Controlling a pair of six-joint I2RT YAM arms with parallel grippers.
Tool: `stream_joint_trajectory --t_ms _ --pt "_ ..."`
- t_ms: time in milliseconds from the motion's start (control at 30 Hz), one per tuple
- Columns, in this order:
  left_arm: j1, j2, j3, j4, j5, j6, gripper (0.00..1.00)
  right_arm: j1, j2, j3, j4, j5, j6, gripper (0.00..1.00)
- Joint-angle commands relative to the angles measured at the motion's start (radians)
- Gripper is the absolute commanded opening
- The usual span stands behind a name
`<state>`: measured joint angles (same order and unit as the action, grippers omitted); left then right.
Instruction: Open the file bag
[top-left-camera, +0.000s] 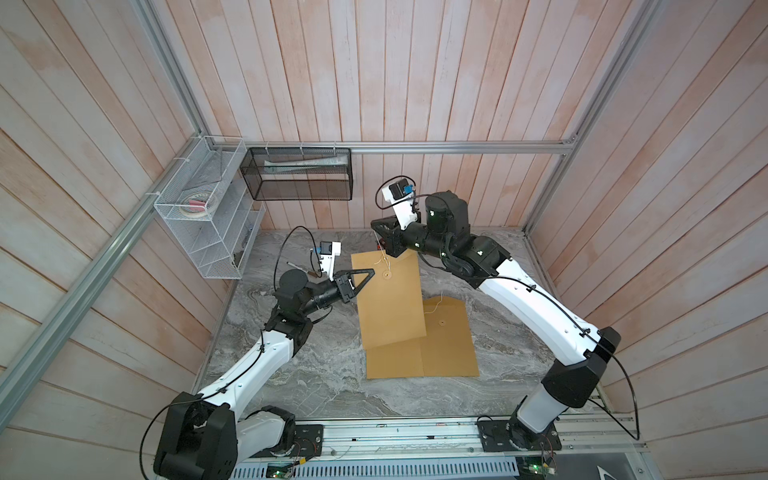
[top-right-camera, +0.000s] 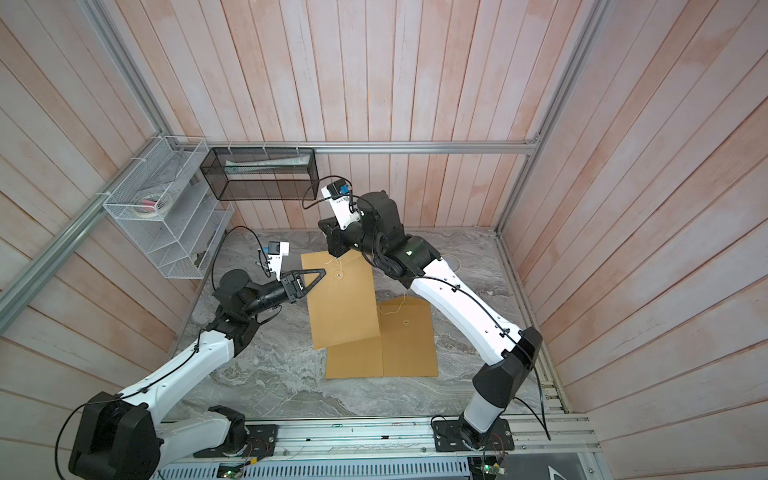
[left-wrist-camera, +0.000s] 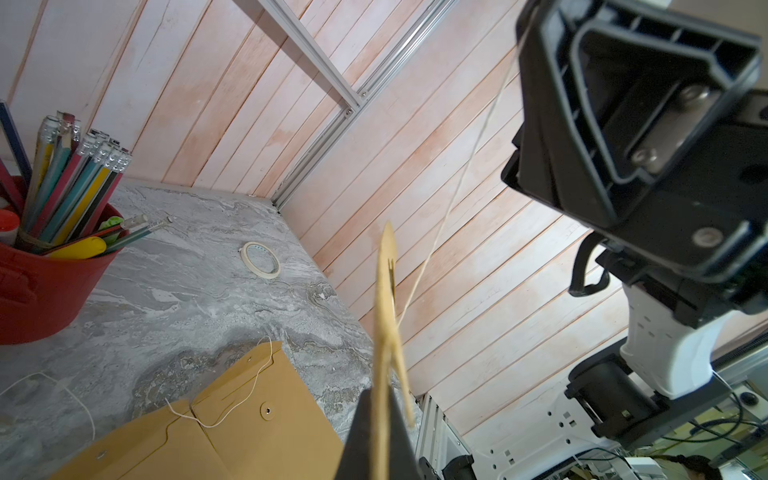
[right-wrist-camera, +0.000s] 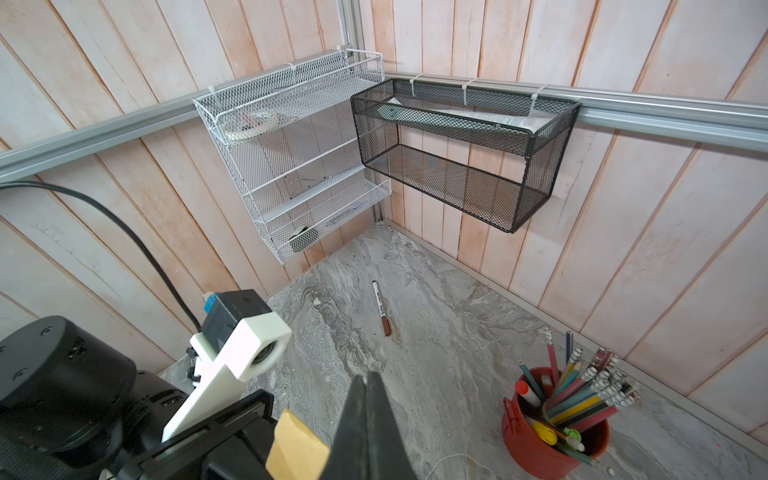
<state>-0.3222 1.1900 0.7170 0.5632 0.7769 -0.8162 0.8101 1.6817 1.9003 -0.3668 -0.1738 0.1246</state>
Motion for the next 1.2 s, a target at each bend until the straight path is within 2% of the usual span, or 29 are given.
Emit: stream_joint_trajectory --t_ms 0,633,1167 --pt "-0.006 0.007 -0.021 0.034 -0.007 -0.006 0.00 0.016 0.028 0.057 -0.025 -0.018 -0.020 0.00" --pt "-0.006 0.011 -0.034 0.060 -0.021 -0.018 0.00 0.058 0.098 0.159 -0.040 -0.039 -0.024 0.00" --pt "-0.002 0.036 -0.023 0.118 -0.108 -0.047 0.00 0.063 -0.026 -0.066 0.050 0.008 0.016 0.00"
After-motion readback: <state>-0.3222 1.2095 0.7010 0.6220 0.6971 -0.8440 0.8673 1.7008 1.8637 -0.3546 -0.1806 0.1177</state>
